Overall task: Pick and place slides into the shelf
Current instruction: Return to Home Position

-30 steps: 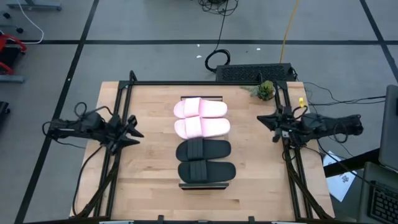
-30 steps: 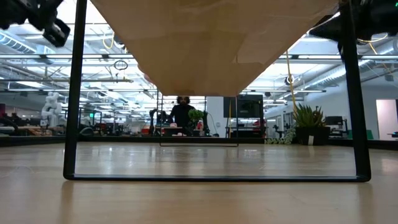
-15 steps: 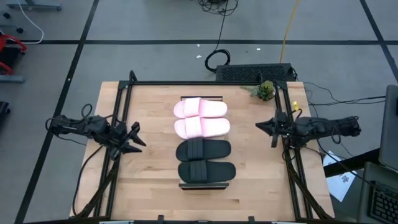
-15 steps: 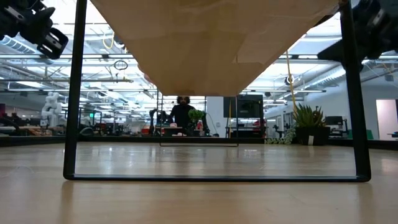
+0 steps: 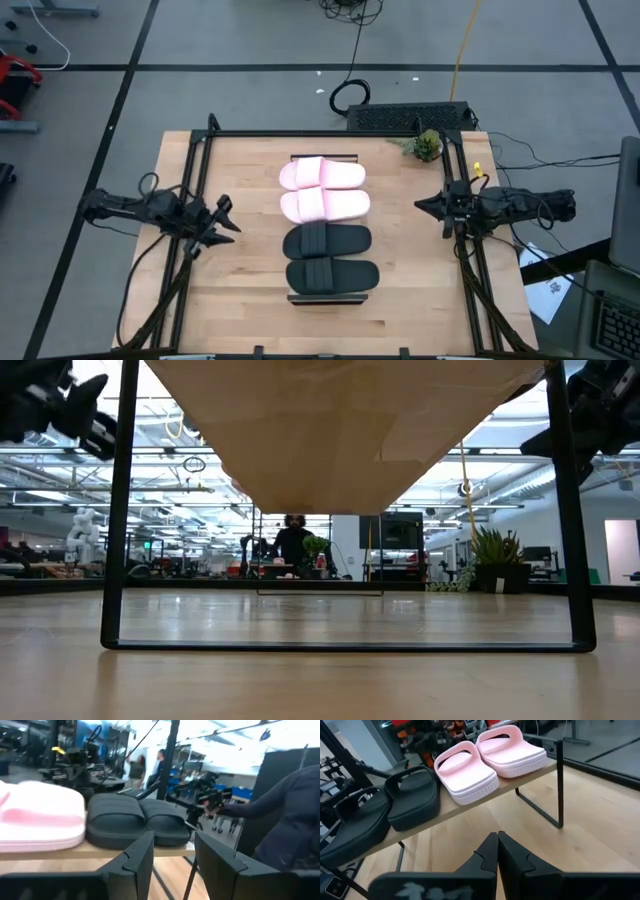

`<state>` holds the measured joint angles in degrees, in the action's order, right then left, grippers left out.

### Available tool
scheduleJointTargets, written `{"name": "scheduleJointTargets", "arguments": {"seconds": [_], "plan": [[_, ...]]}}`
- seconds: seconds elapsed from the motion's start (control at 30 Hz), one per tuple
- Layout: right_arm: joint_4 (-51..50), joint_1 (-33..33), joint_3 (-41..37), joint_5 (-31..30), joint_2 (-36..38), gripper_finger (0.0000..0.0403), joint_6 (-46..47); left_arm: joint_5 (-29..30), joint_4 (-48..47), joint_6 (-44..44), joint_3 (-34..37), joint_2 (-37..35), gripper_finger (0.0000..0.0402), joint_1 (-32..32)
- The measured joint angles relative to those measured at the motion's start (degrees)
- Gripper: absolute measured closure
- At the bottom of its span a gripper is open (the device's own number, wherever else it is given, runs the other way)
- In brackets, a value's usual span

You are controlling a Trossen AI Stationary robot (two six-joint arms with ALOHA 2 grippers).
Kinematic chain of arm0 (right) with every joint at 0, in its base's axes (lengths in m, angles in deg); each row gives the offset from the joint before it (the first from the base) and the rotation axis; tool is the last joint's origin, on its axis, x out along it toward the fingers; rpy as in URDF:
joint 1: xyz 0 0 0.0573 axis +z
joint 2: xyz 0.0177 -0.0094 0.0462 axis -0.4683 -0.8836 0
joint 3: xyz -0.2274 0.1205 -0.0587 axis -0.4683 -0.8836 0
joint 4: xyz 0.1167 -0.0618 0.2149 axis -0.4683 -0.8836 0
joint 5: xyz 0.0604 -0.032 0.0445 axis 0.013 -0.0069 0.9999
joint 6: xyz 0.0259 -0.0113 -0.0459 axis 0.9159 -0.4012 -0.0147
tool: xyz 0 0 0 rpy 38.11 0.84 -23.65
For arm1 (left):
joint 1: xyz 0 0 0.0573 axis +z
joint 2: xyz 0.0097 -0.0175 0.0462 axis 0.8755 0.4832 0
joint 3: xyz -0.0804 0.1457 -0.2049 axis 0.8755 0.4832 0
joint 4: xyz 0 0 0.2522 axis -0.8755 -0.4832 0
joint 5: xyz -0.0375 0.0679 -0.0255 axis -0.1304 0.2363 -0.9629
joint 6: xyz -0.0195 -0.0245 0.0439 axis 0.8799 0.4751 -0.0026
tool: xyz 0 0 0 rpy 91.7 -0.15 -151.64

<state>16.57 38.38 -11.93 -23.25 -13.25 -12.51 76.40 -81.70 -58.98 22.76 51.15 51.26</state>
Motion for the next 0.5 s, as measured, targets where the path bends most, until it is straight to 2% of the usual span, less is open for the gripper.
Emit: {"name": "scheduleJointTargets", "arguments": {"seconds": [0.03,0.13,0.37,0.5], "plan": [[0.5,0.0,-0.1,0.0,0.0,0.0403,-0.4,-0.4,2.4,0.5,1.9,0.0,0.0256,0.0],[1.1,0.0,-0.2,-0.3,0.0,0.0403,-1.0,0.1,-1.8,1.3,1.4,0.1,0.0256,0.1],[5.6,0.0,-3.3,-1.8,0.0,0.0403,-3.3,0.0,-2.1,-6.5,1.2,0.0,0.0256,0.7],[8.9,0.0,-7.1,-1.9,0.0,0.0403,-5.1,0.7,-5.9,-7.5,1.2,0.0,0.0256,2.7]]}}
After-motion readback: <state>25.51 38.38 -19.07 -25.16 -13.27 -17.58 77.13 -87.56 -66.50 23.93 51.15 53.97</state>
